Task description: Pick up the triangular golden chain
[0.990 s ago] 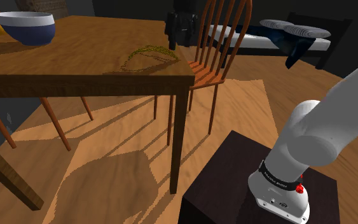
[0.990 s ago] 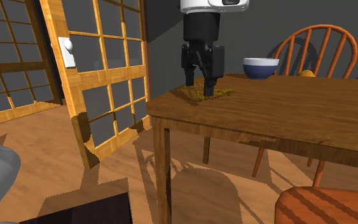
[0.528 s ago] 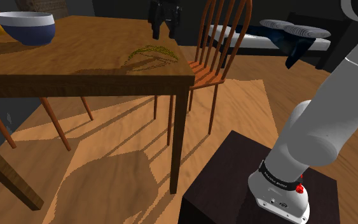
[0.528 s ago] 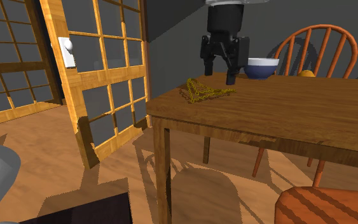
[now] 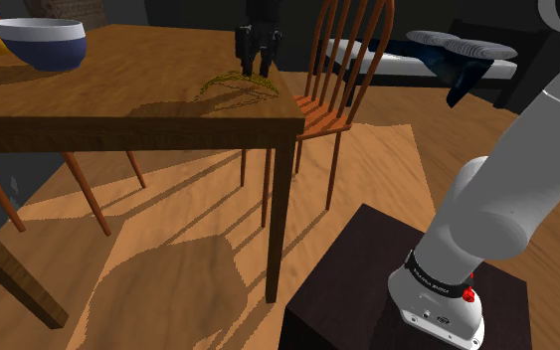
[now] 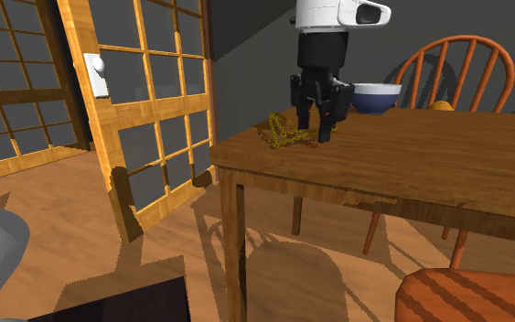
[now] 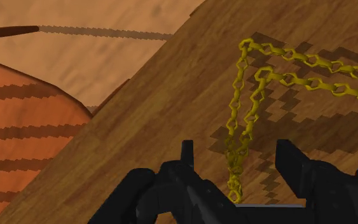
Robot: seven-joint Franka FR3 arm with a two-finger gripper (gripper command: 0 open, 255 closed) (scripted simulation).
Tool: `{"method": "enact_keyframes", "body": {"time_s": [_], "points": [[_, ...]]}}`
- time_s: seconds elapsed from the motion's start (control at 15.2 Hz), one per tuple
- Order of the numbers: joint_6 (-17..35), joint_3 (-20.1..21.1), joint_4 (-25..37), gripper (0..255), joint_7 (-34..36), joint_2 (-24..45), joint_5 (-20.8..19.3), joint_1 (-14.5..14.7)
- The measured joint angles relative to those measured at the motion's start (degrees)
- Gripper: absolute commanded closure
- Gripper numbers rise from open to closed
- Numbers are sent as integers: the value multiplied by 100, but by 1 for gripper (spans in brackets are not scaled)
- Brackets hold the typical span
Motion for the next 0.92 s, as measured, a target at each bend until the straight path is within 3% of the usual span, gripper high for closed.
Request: {"method": "enact_keyframes", "body": {"time_s": [0.59, 0.92], "points": [[12, 0, -12, 255, 0, -3, 0, 0], [-299, 1, 370, 255, 36, 67, -5, 1]]}}
